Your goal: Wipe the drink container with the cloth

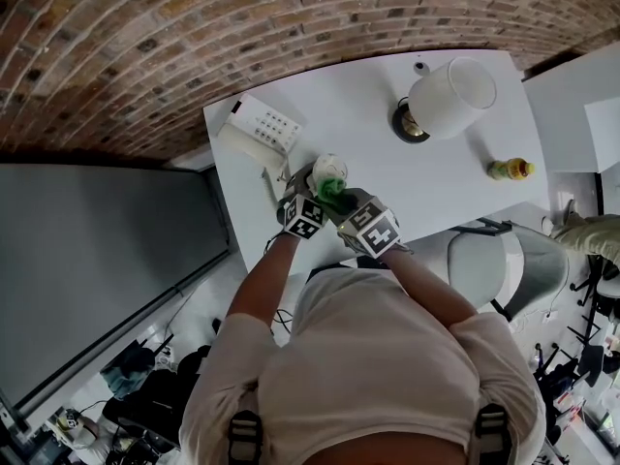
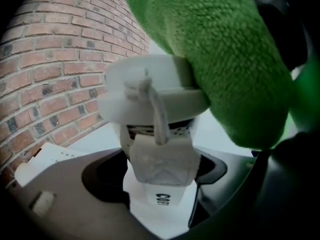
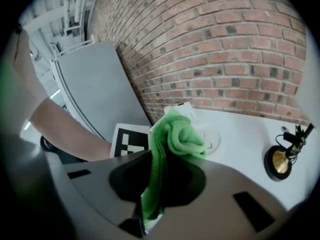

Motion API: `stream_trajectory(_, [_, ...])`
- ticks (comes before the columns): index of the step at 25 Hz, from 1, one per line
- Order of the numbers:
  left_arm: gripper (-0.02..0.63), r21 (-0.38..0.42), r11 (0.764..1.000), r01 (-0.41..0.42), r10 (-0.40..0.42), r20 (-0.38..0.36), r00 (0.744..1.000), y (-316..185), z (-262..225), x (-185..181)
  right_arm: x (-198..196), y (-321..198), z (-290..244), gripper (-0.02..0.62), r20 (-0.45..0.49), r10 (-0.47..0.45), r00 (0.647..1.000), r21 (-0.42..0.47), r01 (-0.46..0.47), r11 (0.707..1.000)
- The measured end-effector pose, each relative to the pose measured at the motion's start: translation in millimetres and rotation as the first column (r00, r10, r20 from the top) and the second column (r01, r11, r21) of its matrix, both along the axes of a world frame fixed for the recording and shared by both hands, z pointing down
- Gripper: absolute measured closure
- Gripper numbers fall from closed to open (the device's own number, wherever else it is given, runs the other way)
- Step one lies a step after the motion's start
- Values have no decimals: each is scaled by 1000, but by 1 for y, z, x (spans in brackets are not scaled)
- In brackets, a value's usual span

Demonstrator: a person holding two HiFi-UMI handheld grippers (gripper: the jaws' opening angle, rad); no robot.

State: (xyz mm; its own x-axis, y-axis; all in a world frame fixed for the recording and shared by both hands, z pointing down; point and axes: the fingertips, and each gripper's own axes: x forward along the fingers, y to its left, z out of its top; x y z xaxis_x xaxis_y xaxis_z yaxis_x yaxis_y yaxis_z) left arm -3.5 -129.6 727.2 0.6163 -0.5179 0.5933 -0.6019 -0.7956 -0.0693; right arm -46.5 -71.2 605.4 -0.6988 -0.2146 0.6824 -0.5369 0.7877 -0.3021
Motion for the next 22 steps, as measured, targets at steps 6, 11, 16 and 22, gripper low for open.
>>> stream_trajectory(6, [232, 10, 1000, -4, 4, 1, 1000, -1, 2, -2, -4, 0, -8, 554, 11, -43, 999, -11, 43, 999])
stream_trajectory(11, [230, -2, 1000, -8, 8, -21, 1000, 0, 3, 0, 12, 5, -18, 554, 24, -14, 1000, -14, 15, 1000])
stream_trajectory(16, [230, -5, 1000, -18, 18, -29, 999, 0, 3, 1, 40, -4, -34, 554, 57, 48, 997, 18, -49, 999])
stream_trajectory(22, [230, -3, 1000, -24, 24, -42, 999, 1, 4, 0, 75, -48, -36, 554, 31, 164, 986, 74, -166, 983])
